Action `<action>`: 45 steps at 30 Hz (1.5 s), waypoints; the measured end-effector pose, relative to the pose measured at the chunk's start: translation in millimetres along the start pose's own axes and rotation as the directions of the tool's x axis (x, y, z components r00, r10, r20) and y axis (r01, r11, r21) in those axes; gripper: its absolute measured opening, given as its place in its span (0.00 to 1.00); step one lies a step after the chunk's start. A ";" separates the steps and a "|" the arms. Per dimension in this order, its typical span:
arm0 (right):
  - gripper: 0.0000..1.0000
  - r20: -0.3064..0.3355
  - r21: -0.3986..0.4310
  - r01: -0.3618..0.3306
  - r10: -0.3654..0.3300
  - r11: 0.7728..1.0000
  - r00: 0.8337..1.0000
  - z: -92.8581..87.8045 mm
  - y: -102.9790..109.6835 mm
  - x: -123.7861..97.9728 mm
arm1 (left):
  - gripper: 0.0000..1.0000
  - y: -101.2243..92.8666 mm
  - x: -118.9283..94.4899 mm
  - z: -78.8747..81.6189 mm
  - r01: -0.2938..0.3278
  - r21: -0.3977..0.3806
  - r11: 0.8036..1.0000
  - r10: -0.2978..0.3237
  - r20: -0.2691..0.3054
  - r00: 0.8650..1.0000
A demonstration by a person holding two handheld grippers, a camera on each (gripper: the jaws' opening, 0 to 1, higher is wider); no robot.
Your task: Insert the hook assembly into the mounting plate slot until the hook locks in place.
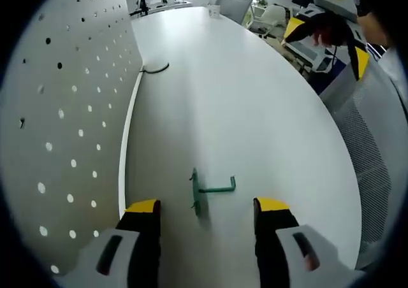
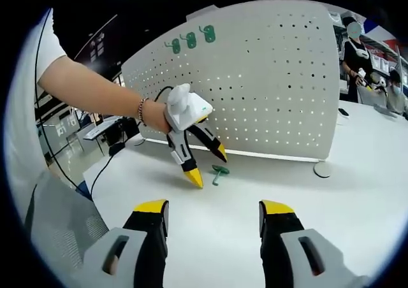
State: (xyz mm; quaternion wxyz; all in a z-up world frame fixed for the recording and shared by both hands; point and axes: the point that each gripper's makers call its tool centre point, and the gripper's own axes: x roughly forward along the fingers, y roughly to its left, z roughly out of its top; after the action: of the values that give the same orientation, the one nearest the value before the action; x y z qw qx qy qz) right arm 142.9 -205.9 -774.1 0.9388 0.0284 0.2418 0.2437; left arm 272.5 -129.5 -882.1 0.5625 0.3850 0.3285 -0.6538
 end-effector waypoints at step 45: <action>0.54 0.021 0.008 0.010 -0.010 1.000 1.000 4.9 -2.7 -2.9 | 0.02 10.4 -3.8 -3.5 -0.105 -0.097 0.990 0.103 -0.025 0.994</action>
State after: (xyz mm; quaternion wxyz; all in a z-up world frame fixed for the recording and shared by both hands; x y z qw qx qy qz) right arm 144.2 -209.3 -769.0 0.9425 0.0336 0.2329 0.2375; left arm 283.5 -126.2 -880.4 0.6106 0.3799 0.3456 -0.6028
